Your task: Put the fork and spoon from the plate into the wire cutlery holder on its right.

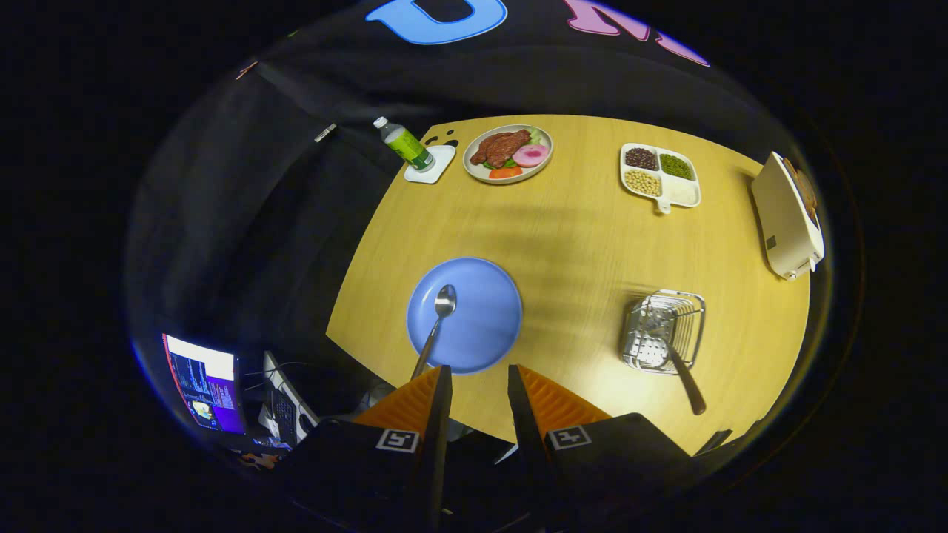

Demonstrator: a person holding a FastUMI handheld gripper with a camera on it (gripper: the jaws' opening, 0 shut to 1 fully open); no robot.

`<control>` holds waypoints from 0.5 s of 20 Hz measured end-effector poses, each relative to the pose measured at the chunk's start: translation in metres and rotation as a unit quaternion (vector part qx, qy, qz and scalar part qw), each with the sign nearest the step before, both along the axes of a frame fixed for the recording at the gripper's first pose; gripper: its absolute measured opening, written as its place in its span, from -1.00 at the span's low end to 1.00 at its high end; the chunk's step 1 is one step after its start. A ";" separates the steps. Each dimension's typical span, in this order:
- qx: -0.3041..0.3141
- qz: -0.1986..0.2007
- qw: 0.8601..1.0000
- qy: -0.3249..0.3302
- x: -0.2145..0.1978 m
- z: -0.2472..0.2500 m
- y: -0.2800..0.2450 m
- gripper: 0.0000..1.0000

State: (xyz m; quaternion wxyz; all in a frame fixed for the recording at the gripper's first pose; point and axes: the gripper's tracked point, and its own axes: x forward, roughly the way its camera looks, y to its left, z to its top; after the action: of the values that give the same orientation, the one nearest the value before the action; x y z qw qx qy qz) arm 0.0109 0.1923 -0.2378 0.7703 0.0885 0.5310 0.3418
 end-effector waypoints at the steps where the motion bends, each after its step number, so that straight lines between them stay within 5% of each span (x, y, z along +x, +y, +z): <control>1: 0.006 0.002 1.000 0.005 -0.004 -0.005 0.016 -0.04; 10: -0.024 0.012 0.998 0.058 -0.020 -0.095 0.138 -0.03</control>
State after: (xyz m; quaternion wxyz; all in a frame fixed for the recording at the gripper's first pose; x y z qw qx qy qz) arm -0.0091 0.3307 -0.3324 0.7357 0.0833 0.5838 0.3331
